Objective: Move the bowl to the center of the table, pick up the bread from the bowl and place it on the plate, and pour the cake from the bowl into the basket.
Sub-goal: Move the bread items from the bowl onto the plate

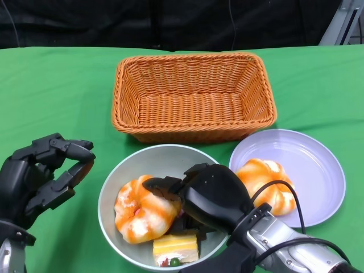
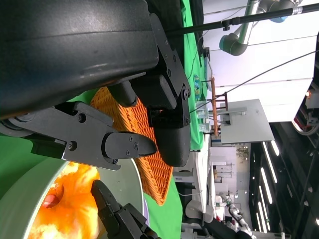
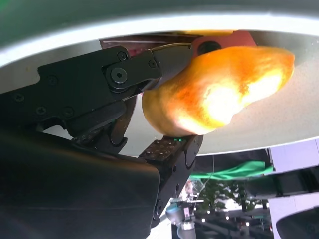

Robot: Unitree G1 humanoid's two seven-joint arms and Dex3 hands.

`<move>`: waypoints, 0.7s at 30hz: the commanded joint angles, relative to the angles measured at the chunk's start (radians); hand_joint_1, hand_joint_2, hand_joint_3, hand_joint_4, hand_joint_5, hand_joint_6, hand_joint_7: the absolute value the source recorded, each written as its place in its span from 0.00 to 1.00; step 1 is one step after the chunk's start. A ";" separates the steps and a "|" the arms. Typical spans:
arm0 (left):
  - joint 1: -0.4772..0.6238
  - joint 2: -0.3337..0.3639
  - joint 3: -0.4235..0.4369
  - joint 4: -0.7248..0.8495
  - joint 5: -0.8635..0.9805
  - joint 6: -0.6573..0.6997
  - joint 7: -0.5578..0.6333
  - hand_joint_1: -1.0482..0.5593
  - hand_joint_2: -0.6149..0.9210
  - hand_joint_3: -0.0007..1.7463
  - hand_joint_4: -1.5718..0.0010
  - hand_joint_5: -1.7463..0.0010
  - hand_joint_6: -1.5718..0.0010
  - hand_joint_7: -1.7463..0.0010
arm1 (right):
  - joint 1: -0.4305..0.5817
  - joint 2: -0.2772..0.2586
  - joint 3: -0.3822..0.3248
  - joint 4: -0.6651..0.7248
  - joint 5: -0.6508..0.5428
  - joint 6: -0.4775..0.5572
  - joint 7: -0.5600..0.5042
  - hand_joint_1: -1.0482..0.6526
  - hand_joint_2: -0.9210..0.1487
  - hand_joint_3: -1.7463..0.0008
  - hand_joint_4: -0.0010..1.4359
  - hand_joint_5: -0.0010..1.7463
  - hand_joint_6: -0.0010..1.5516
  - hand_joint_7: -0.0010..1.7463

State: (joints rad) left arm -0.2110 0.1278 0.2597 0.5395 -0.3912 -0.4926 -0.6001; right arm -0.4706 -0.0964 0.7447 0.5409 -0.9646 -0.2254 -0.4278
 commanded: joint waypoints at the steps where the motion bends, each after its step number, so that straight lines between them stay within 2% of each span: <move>1: -0.009 0.009 0.010 0.009 -0.008 -0.011 -0.003 0.57 0.97 0.20 0.53 0.21 0.40 0.56 | 0.025 -0.003 0.017 0.058 0.010 -0.034 -0.005 0.39 0.03 1.00 0.59 0.59 0.74 0.02; 2: -0.011 0.007 0.010 0.010 -0.010 -0.011 -0.005 0.57 0.97 0.20 0.53 0.21 0.40 0.56 | 0.023 0.000 0.014 0.067 0.018 -0.043 -0.016 0.40 0.02 1.00 0.57 0.64 0.74 0.02; 8: -0.013 0.009 0.009 0.018 -0.002 -0.020 -0.002 0.56 0.98 0.19 0.53 0.21 0.40 0.56 | 0.013 0.014 -0.033 0.093 0.084 -0.104 -0.066 0.41 0.00 0.98 0.51 0.74 0.74 0.01; 10: -0.015 0.009 0.009 0.021 -0.004 -0.021 -0.006 0.56 0.98 0.19 0.53 0.21 0.40 0.56 | 0.010 0.016 -0.045 0.094 0.099 -0.117 -0.067 0.41 0.00 0.99 0.48 0.80 0.75 0.02; 17: -0.016 0.006 0.006 0.022 0.008 -0.029 0.010 0.56 0.98 0.18 0.53 0.20 0.40 0.56 | 0.021 0.029 -0.126 0.060 0.218 -0.162 -0.029 0.45 0.00 0.95 0.44 0.83 0.76 0.02; 21: -0.018 0.007 0.007 0.025 0.005 -0.024 0.010 0.57 0.98 0.18 0.53 0.20 0.40 0.56 | 0.016 0.040 -0.164 0.086 0.276 -0.234 -0.043 0.48 0.00 0.95 0.44 0.82 0.77 0.03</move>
State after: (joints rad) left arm -0.2191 0.1251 0.2588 0.5622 -0.3895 -0.5057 -0.5999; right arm -0.4589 -0.0642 0.6037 0.6190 -0.7127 -0.4386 -0.4654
